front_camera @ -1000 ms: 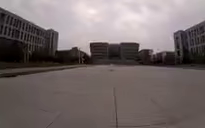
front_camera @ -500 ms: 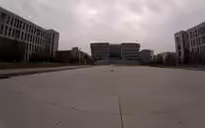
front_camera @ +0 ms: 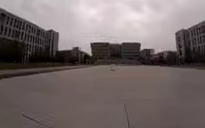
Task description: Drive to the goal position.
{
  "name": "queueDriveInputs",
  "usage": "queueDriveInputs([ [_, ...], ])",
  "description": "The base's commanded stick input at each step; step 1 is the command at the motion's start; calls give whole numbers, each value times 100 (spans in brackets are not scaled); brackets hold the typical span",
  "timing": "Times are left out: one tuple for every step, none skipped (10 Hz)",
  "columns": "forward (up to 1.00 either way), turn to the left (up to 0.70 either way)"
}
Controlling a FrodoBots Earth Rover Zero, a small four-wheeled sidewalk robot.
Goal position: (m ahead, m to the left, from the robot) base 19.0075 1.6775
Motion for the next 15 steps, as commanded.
queueDriveInputs([
  [100,0],
  [100,0],
  [100,0],
  [100,0],
  [100,0],
  [100,0],
  [100,0],
  [100,0],
  [100,0],
  [100,0],
  [100,0],
  [100,-8],
  [100,-27],
  [100,-15],
  [100,0],
])
